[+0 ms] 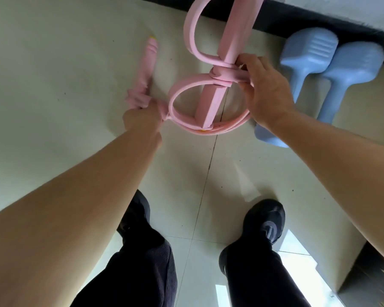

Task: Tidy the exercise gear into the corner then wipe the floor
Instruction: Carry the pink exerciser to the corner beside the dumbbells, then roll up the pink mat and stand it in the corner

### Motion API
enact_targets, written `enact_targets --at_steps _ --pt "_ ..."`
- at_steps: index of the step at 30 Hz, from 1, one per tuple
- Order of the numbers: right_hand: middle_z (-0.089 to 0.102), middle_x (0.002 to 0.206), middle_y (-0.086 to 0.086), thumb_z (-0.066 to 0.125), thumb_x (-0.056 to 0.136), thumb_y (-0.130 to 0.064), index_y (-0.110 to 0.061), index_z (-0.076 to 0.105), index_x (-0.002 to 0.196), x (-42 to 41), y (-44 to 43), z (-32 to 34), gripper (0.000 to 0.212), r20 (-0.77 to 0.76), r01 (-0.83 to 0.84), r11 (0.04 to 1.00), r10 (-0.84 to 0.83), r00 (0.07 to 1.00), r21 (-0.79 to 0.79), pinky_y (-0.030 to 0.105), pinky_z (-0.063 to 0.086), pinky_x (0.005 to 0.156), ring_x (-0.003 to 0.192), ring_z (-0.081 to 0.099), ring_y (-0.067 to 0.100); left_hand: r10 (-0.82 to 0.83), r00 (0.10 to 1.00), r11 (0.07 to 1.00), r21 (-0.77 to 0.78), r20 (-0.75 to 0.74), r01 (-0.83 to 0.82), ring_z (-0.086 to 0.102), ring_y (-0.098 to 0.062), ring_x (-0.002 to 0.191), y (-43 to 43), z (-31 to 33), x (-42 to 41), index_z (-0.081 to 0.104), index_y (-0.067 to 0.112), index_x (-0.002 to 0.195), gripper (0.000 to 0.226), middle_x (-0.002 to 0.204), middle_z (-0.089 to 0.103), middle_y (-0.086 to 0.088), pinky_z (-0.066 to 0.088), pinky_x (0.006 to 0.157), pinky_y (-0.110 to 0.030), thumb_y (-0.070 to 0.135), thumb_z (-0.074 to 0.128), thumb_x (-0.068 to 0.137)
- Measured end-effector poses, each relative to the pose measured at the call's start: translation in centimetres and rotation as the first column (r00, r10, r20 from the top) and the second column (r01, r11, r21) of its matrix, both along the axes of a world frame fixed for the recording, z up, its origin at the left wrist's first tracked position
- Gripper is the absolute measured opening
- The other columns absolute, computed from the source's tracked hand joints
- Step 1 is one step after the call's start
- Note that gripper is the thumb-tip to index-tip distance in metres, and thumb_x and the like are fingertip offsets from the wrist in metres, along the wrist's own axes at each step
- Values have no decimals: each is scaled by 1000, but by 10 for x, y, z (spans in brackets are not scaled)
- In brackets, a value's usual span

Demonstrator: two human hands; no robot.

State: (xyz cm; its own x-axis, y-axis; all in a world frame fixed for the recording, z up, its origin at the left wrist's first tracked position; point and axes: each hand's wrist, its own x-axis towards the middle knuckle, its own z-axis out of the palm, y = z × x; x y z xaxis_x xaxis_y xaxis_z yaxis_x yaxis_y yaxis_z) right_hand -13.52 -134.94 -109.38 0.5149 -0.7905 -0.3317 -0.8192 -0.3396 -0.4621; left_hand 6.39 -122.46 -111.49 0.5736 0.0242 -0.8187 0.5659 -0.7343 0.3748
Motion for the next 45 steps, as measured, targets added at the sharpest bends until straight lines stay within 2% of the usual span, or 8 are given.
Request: enact_targets --at_steps 8,15,18,20,24,28,38,45 --pt "57 132 10 44 103 -22 -16 51 143 -12 1 1 41 -60 -179 984 179 982 4 45 50 85 109 57 39 -206 972 978 1 110 207 72 -33 80 6 -17 9 62 10 58 27 74 72 -13 60 79 -49 35 72 58" --pt "41 150 13 45 101 -19 -28 33 153 -17 4 -11 54 -322 -120 978 171 931 171 45 43 99 129 47 39 -274 959 955 -94 71 280 65 -24 86 17 -7 11 66 9 105 24 97 69 -9 54 94 -46 27 61 89" --pt "26 160 16 46 101 -27 -23 27 156 -25 14 12 58 -398 -69 986 125 909 152 51 36 108 141 34 40 -653 721 751 78 230 656 51 -26 127 29 23 10 52 7 138 44 139 55 -11 32 108 -27 29 48 99" --pt "23 161 21 42 102 -35 -17 26 156 -24 20 43 60 -371 -103 994 112 922 45 55 34 111 143 30 42 -780 499 592 185 378 785 34 -32 142 36 58 12 40 8 147 52 154 36 -17 26 112 -36 33 43 102" --pt "26 160 22 43 102 -43 -10 32 154 3 18 148 63 -261 -130 973 77 962 -192 54 32 112 143 33 43 -820 104 373 388 562 843 17 -40 148 30 164 26 24 13 154 61 161 15 -21 22 115 -53 45 32 103" --pt "17 164 19 41 103 -48 -13 26 156 52 4 297 66 -190 -209 905 147 971 -370 54 20 121 150 20 39 -747 -76 305 442 660 843 8 -39 150 10 320 58 16 12 156 66 162 8 -22 15 117 -60 49 29 103" --pt "21 161 26 45 104 -44 -6 34 153 143 4 726 63 209 -68 680 318 925 -730 55 18 121 151 19 40 -520 -208 588 523 829 617 9 -38 150 26 774 128 19 12 156 64 162 11 -22 15 118 -57 49 26 104" --pt "14 164 23 38 105 -48 -9 24 157 190 50 910 67 347 -56 574 568 746 -817 54 13 122 153 12 37 -373 -306 844 457 876 281 11 -42 149 156 960 88 28 8 153 62 160 15 -25 17 116 -59 45 36 104"
